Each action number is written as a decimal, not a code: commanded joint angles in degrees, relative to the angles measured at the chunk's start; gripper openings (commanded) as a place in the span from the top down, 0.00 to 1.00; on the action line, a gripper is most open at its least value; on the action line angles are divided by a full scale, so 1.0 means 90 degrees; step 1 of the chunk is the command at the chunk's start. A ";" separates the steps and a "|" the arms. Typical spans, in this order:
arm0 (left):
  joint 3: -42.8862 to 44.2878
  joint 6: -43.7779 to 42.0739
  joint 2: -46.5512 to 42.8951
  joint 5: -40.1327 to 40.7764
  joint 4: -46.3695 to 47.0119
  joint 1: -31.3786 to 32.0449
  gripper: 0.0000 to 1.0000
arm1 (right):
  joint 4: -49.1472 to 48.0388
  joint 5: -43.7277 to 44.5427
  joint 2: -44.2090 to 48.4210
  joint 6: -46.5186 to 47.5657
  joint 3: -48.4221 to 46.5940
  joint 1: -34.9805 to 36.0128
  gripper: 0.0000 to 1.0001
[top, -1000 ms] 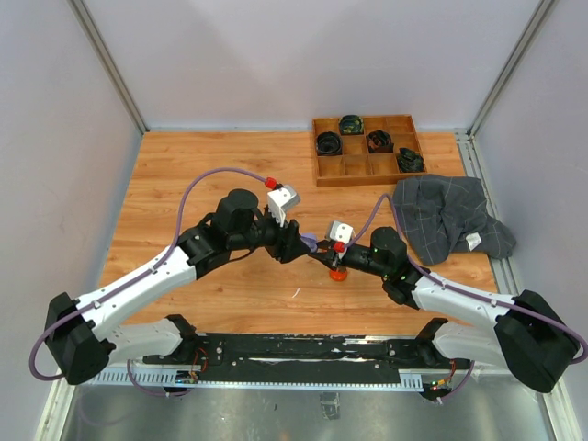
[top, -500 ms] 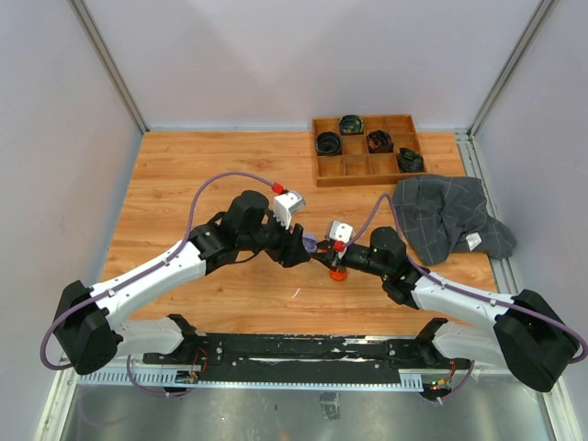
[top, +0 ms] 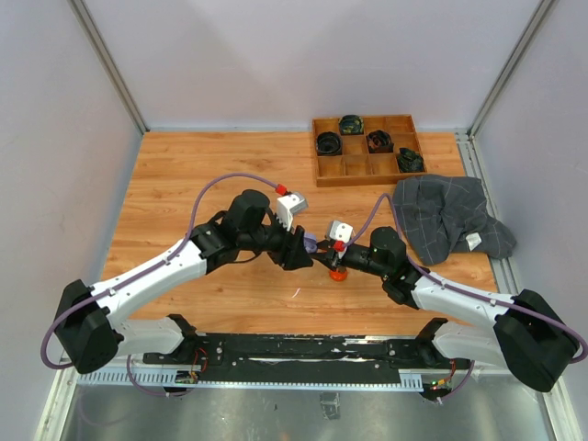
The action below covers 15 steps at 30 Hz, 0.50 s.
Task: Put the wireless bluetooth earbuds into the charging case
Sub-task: Place the earbud in the charging case.
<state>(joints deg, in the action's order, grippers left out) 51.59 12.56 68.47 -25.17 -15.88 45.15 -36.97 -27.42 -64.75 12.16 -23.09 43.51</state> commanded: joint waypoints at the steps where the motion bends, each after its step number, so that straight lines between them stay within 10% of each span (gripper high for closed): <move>1: 0.0251 0.0102 0.0075 -0.0350 0.0303 0.0033 0.46 | -0.0189 -0.0054 0.0021 -0.0083 -0.0208 0.0104 0.99; 15: 0.0409 0.0449 0.0317 -0.0469 0.0650 0.0033 0.45 | -0.0189 -0.0056 0.0031 -0.0112 -0.0207 0.0104 0.99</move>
<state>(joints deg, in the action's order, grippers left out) 52.69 15.35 70.96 -28.58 -12.08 45.15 -36.97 -27.42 -64.73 11.92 -23.09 43.51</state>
